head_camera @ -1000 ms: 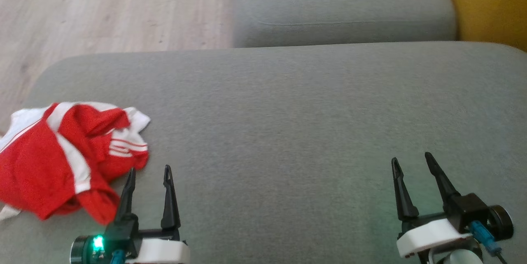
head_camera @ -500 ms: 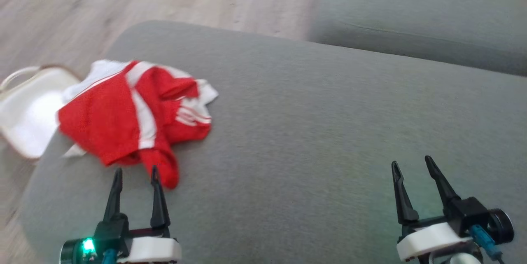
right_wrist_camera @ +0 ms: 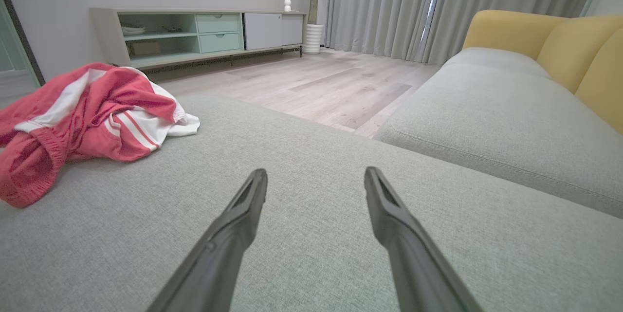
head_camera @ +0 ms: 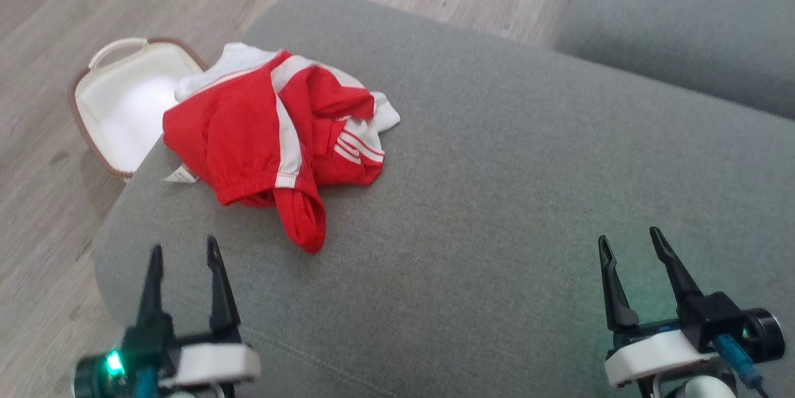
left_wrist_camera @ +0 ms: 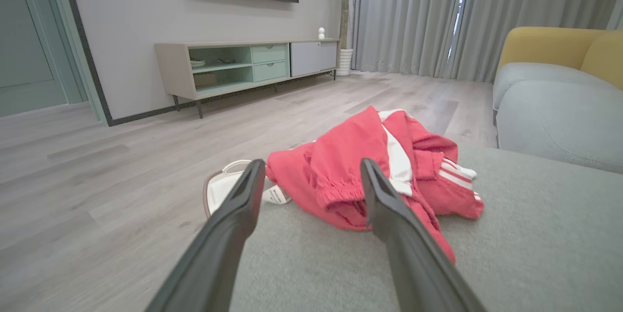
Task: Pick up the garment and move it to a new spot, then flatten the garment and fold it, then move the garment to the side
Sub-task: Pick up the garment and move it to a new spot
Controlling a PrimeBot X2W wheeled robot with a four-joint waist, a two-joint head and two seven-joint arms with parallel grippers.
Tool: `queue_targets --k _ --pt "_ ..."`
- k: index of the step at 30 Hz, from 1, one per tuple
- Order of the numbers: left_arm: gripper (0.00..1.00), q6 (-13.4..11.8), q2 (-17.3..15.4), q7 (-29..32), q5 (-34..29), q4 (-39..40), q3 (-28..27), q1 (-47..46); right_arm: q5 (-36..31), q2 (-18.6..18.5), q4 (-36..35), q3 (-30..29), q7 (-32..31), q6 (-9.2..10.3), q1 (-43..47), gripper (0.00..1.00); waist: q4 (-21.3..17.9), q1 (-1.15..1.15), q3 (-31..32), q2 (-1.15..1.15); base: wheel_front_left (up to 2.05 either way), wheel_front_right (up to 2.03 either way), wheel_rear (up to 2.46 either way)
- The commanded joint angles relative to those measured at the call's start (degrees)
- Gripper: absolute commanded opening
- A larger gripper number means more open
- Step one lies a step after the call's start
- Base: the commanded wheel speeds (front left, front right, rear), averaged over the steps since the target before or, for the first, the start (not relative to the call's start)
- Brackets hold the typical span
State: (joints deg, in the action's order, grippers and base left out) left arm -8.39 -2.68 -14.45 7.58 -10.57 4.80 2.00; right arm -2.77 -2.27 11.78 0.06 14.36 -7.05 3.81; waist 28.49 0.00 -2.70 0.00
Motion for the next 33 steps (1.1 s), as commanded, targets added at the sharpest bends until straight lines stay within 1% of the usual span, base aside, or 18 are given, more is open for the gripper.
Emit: queue_targets --k 1,4,8,10,11,13,16,19,23,25,28,31,33 --pt "1.0 0.09 -0.61 -0.55 -0.31 2.76 -2.49 -4.81 -1.18 -0.61 -2.09 1.05 0.63 -0.44 -2.78 1.0 -0.08 0.0 -1.99 0.0 0.0 0.0 0.0" --pt "1.0 0.75 -1.52 -0.55 -0.58 3.96 -3.18 -8.68 -3.29 -0.61 -2.74 0.32 0.63 -0.44 -3.57 1.0 -0.55 0.0 -4.86 0.0 0.0 0.0 0.0" --pt "1.0 2.76 -3.63 -0.38 0.24 2.99 -4.03 -16.68 -5.48 -1.8 -3.73 0.0 0.63 -0.44 -4.77 1.0 -1.64 0.0 -9.33 0.0 0.0 0.0 0.0" --pt "1.0 3.98 -4.89 1.14 0.83 1.36 -4.18 -21.82 -6.03 -3.03 -4.31 -0.12 0.63 -0.44 -5.54 1.0 -2.23 0.0 -11.73 0.0 0.0 0.0 0.0" --pt "1.0 3.98 -4.89 1.14 0.83 1.36 -4.18 -21.82 -6.03 -3.03 -4.31 -0.12 0.63 -0.44 -5.54 1.0 -2.23 0.0 -11.73 0.0 0.0 0.0 0.0" --pt "1.0 5.09 -5.67 3.63 1.87 -0.38 -4.33 -27.28 -6.44 -4.41 -4.98 -0.25 0.63 -0.44 -6.29 1.0 -2.7 0.0 -14.04 0.0 0.0 0.0 0.0" --pt "1.0 6.07 -6.85 8.4 3.07 -4.83 -4.56 -35.45 -6.99 -6.5 -6.12 -0.47 0.63 -0.44 -6.96 1.0 -3.03 0.0 -16.86 0.0 0.0 0.0 0.0" --pt "1.0 7.68 -7.41 13.33 5.28 -10.53 -4.82 -43.06 -7.68 -8.23 -7.92 -1.19 0.63 -0.44 -7.33 1.0 -3.29 0.0 -19.77 0.0 0.0 0.0 0.0" --pt "1.0 9.29 -9.42 20.48 6.72 -18.45 -4.81 -50.33 -8.12 -9.61 -10.62 -2.22 0.63 -0.44 -8.03 1.0 -3.89 0.0 -23.21 0.0 0.0 0.0 0.0" --pt "1.0 10.04 -10.14 23.53 7.4 -22.4 -4.74 -52.9 -8.4 -9.87 -11.82 -2.86 0.63 -0.44 -8.26 1.0 -4.06 0.0 -24.78 0.0 0.0 0.0 0.0" --pt "1.0 11.78 -10.44 26.43 8.98 -27.89 -4.62 -55.46 -8.76 -9.76 -12.93 -3.23 0.63 -0.44 -8.68 1.0 -4.59 0.0 -26.56 0.0 0.0 0.0 0.0" --pt "1.0 12.92 -10.43 27.87 10.3 -32.25 -4.49 -56.59 -8.66 -9.16 -13.3 -3.47 0.63 -0.44 -9.11 1.0 -5.21 0.0 -27.65 0.0 0.0 0.0 0.0" --pt "1.0 12.88 -10.74 27.93 10.11 -34.69 -4.15 -56.77 -8.66 -8.89 -13.57 -3.53 0.63 -0.44 -9.42 1.0 -5.54 0.0 -28.27 0.0 0.0 0.0 0.0"
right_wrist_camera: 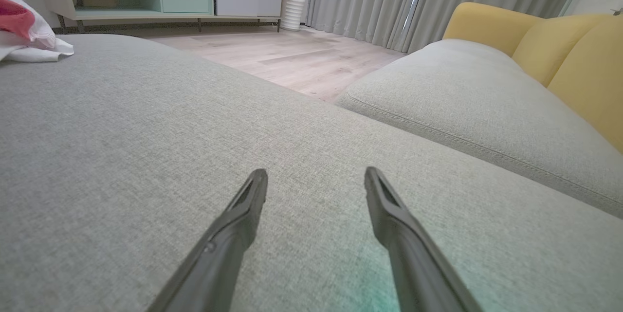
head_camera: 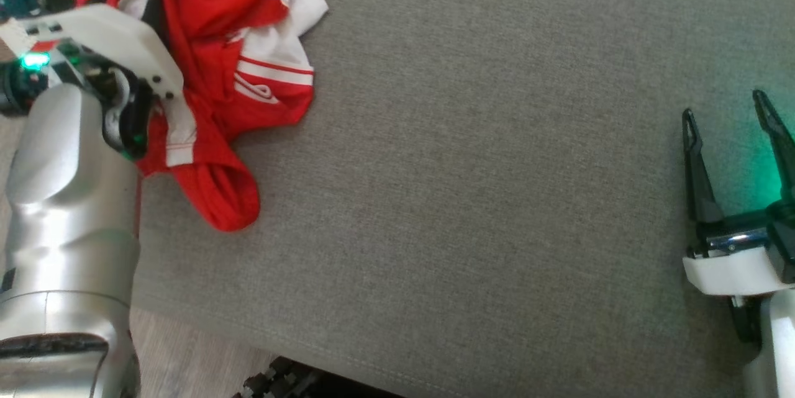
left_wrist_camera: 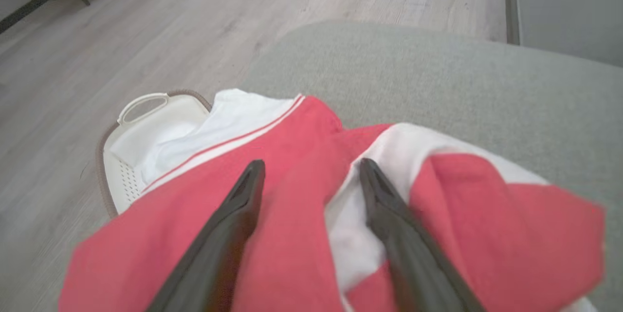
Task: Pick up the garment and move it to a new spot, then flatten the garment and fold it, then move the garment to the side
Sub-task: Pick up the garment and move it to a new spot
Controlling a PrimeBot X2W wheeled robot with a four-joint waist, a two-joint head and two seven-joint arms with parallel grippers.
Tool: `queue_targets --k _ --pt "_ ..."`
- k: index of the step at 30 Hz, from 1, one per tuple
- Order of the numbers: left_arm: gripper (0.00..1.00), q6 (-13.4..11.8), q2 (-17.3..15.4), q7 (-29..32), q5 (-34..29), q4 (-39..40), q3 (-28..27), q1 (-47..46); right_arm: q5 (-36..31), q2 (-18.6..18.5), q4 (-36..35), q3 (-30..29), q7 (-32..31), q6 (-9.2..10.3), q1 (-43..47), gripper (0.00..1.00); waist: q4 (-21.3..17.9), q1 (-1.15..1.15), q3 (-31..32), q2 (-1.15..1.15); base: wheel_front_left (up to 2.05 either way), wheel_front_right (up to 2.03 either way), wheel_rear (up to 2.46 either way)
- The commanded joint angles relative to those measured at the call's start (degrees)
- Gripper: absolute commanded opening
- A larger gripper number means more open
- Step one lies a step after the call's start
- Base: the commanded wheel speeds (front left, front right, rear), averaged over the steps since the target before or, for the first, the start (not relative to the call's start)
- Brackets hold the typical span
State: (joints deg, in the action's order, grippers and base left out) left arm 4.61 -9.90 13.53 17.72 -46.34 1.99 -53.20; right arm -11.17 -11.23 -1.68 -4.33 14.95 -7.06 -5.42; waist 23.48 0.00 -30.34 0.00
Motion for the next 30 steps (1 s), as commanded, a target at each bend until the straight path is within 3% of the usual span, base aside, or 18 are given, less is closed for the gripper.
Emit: queue_targets --k 1,2,3,4,12,17,25,30 --pt "1.0 -0.12 -3.4 -0.02 0.02 -0.15 -1.23 -1.56 -0.27 0.14 -0.25 0.87 0.05 -0.43 -0.32 1.0 -0.67 0.0 -0.87 0.0 0.0 0.0 0.0" --pt "1.0 -0.04 -3.37 -0.16 -0.06 -1.14 -0.97 -1.63 -0.29 0.18 -0.39 0.84 0.05 -0.43 -0.44 1.0 -0.76 0.0 -1.13 0.0 0.0 0.0 0.0" --pt "0.42 0.14 -3.26 -0.62 0.09 -1.84 -0.87 -1.81 -0.3 0.21 -0.5 0.77 0.05 -0.43 -0.58 1.0 -0.82 0.0 -1.38 0.0 0.0 0.0 0.0" --pt "0.0 0.46 -3.06 -1.2 0.36 -2.39 -0.74 -1.99 -0.29 0.24 -0.57 0.64 0.05 -0.43 -0.76 1.0 -0.85 0.0 -1.56 0.0 0.0 0.0 0.0" --pt "0.0 1.75 -5.1 -10.51 -0.86 -1.35 1.16 -4.72 0.08 1.48 0.2 0.41 0.05 -0.43 -2.24 1.0 -2.0 0.0 0.44 0.0 0.0 0.0 0.0" --pt "0.0 0.84 -7.8 -13.08 -3.72 3.12 2.84 -6.96 0.65 3.41 1.34 1.39 0.05 -0.43 -2.81 1.0 -3.97 0.0 3.94 0.0 0.0 0.0 0.0" --pt "0.0 0.7 -10.73 -11.16 -6.81 12.98 5.72 -9.23 2.25 6.76 3.05 2.54 0.05 -0.43 -3.34 1.0 -9.75 0.0 11.47 0.0 0.0 0.0 0.0" --pt "0.0 1.2 -10.99 -5.72 -7.1 20.32 8.08 -9.88 4.08 8.18 4.0 3.42 0.05 -0.43 -1.59 1.0 -17.2 0.0 17.63 0.0 0.0 0.0 0.0"
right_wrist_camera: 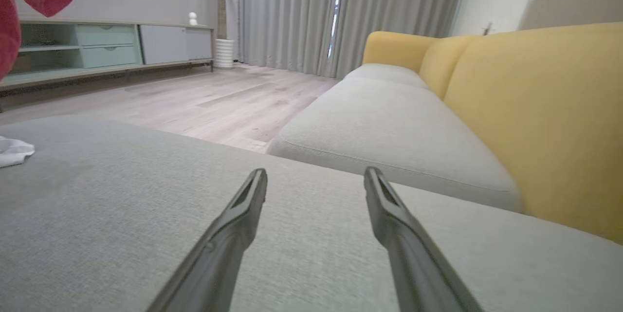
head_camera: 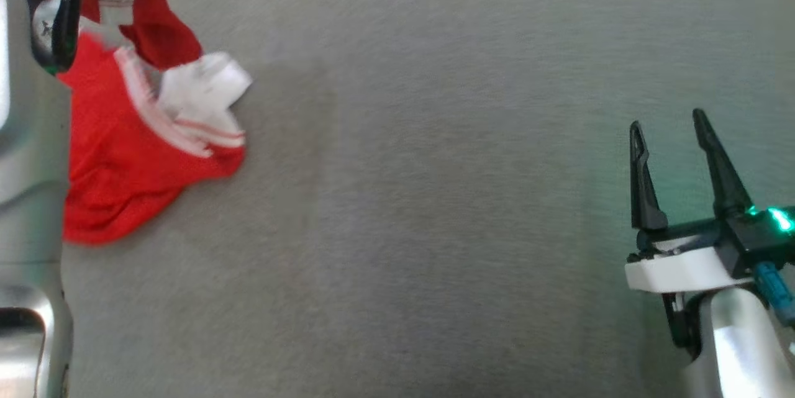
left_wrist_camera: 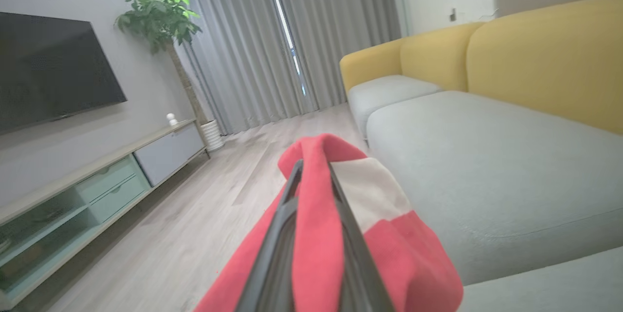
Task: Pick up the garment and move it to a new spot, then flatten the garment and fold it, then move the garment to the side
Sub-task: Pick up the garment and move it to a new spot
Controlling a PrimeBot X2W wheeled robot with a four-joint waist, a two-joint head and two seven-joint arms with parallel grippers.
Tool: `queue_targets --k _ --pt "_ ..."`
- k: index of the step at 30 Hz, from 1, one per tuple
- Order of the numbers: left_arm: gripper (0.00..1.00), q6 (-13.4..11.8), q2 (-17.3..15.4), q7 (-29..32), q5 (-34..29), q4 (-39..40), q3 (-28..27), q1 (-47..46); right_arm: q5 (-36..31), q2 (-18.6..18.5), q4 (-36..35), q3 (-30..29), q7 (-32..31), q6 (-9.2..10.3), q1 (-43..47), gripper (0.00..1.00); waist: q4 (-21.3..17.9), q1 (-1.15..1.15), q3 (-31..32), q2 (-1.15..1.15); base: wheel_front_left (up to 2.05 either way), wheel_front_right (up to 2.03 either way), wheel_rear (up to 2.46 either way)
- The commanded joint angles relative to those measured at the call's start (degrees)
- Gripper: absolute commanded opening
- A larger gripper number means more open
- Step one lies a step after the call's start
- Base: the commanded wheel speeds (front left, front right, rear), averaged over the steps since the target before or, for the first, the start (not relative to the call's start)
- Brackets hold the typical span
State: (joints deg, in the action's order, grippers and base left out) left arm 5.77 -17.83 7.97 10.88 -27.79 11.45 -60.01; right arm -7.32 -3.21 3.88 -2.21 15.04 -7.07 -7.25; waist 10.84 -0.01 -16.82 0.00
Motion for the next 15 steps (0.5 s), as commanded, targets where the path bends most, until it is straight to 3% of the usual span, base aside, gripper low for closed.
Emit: queue_targets --k 1,15 --pt "0.0 0.13 -2.93 0.63 -0.16 2.72 -0.97 -3.07 0.56 0.24 -1.32 1.24 -0.04 -0.42 0.57 1.0 -5.9 0.01 4.75 0.0 0.0 0.0 0.0" --pt "0.0 1.51 0.22 7.99 4.6 13.17 8.5 1.64 8.19 0.33 -1.34 5.5 -0.04 -0.42 1.99 1.0 -24.82 0.01 6.92 0.0 0.0 0.0 0.0"
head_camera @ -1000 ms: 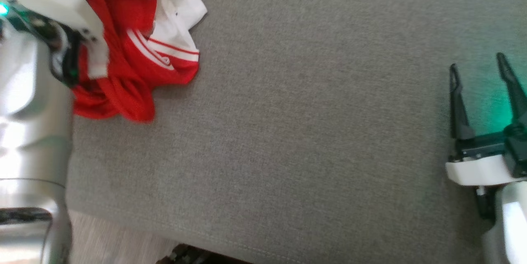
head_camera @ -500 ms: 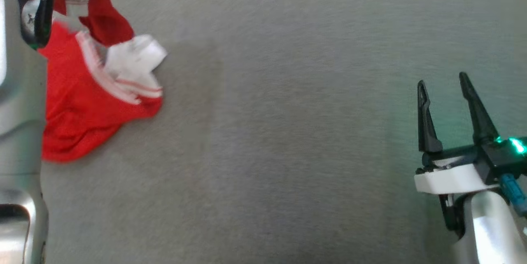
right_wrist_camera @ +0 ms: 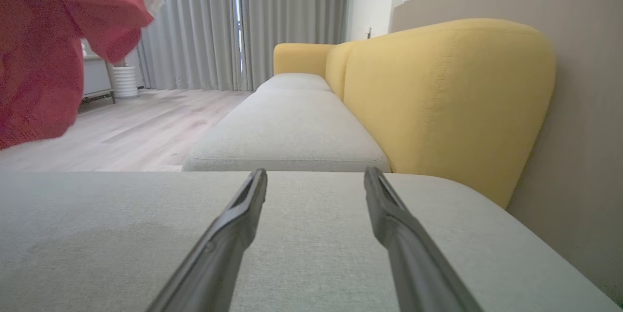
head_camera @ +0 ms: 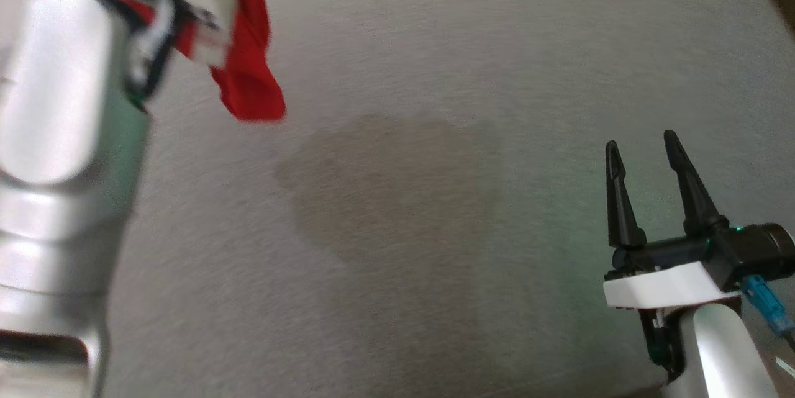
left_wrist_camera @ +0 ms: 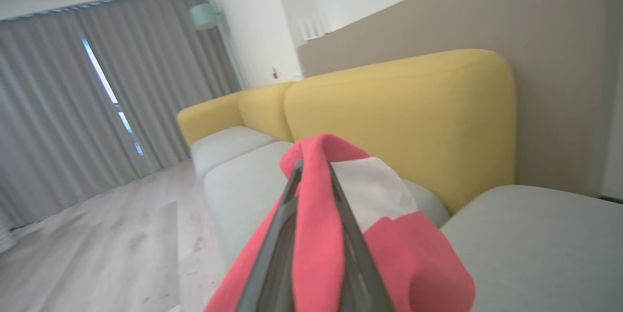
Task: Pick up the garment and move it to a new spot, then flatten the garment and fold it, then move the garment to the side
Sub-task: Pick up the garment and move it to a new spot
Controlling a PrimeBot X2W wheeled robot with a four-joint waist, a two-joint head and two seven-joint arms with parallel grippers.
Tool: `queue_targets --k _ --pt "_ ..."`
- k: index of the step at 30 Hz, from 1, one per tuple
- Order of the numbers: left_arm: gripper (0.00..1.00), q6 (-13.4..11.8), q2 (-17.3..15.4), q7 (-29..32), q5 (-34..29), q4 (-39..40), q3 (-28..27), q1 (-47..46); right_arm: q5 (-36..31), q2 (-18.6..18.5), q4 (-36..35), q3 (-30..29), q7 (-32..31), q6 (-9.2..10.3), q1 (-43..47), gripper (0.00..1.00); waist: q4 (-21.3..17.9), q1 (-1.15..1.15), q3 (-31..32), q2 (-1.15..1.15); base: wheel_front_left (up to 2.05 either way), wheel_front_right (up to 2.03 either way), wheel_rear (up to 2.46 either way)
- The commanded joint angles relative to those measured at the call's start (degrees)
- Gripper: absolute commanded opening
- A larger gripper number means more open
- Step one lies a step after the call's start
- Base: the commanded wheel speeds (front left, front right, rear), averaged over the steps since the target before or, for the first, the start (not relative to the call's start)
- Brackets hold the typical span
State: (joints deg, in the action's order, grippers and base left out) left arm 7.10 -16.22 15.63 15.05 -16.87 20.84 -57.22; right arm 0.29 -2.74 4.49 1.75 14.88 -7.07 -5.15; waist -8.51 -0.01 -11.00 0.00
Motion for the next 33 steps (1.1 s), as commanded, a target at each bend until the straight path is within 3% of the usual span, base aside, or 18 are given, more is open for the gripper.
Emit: queue_targets --k 1,7,16,17,18,19,25,28,33 --pt "0.0 0.22 -0.92 0.6 0.81 2.46 0.18 -0.45 0.87 -0.15 -1.98 1.67 0.12 -0.42 0.01 1.0 -6.45 0.01 0.99 0.0 0.0 0.0 0.0" --pt "0.0 0.31 2.57 0.1 3.01 -0.65 5.74 5.49 3.02 -0.14 -2.22 3.29 0.12 -0.42 -0.11 1.0 -12.07 0.01 -1.18 0.0 0.0 0.0 0.0" --pt "0.0 -0.73 10.13 -7.93 3.27 -16.07 11.19 12.04 5.29 -0.14 -2.51 6.02 0.12 -0.42 -0.59 1.0 -17.32 0.01 -6.16 0.0 0.0 0.0 0.0" --pt "0.31 -0.8 10.91 -9.02 3.6 -17.61 11.51 12.23 5.44 -0.14 -2.59 6.06 0.12 -0.42 -0.64 1.0 -17.42 0.01 -6.57 0.0 0.0 0.0 0.0" --pt "0.79 -0.89 11.54 -10.1 3.79 -19.03 11.96 12.34 5.5 -0.14 -2.66 6.08 0.12 -0.42 -0.65 1.0 -17.4 0.01 -6.79 0.0 0.0 0.0 0.0" --pt "1.0 -0.97 12.04 -11.22 3.82 -20.17 12.58 12.34 5.51 -0.14 -2.81 5.99 0.12 -0.42 -0.57 1.0 -17.24 0.01 -6.96 0.0 0.0 0.0 0.0" --pt "1.0 -3.58 13.21 -19.12 5.09 -22.31 14.3 11.87 4.67 -0.14 -2.49 5.28 0.12 -0.42 -0.19 1.0 -14.25 0.01 -6.15 0.0 0.0 0.0 0.0" --pt "1.0 -5.1 13.3 -23.32 8.72 -20.85 15.81 13.53 3.86 -0.14 -1.64 4.97 0.12 -0.42 0.34 1.0 -11.33 0.01 -3.88 0.0 0.0 0.0 0.0" --pt "1.0 -9.98 13.33 -27.86 14.59 -16.76 17.99 18.66 2.28 -0.14 -0.41 4.59 0.12 -0.42 2.03 1.0 -5.7 0.01 1.51 0.0 0.0 0.0 0.0"
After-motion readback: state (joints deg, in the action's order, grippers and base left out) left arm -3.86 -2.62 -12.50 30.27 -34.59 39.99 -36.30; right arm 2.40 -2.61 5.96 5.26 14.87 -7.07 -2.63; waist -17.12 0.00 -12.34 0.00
